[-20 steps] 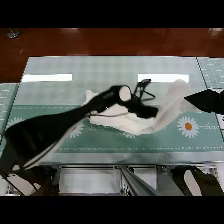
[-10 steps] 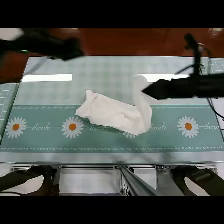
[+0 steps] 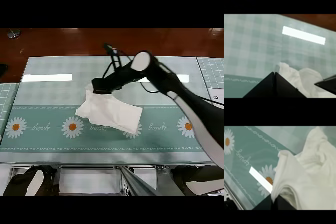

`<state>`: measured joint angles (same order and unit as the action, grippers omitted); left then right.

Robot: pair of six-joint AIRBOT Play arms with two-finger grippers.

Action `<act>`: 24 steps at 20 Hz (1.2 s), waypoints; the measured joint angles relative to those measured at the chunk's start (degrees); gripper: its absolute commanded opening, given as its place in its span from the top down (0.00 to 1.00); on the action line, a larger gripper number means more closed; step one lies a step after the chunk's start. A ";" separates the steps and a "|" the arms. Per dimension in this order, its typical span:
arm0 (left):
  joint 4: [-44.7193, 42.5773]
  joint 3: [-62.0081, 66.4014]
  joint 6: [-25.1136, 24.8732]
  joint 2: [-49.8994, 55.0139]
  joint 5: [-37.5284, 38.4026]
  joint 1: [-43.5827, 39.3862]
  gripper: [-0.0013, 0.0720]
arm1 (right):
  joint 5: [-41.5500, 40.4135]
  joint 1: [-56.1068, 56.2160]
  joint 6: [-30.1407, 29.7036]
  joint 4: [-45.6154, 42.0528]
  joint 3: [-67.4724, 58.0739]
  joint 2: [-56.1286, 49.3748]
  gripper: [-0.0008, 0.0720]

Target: Fold the shirts.

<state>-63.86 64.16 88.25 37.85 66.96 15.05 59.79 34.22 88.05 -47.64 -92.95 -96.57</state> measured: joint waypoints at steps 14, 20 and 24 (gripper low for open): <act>3.30 -19.50 -1.73 -8.24 -6.58 -0.44 0.96 | 18.08 -15.85 2.03 -13.92 0.72 13.88 0.14; 4.68 -23.80 -4.11 -8.15 -6.91 -1.99 0.96 | -2.12 -23.12 22.21 -27.69 45.35 46.93 0.14; 7.43 -28.09 -4.92 -8.15 -7.10 -5.66 0.96 | -15.10 -24.11 19.19 -10.29 62.51 48.11 0.14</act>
<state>-56.42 36.07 83.33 29.69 59.86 9.39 44.69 10.11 107.24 -57.93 -30.44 -48.47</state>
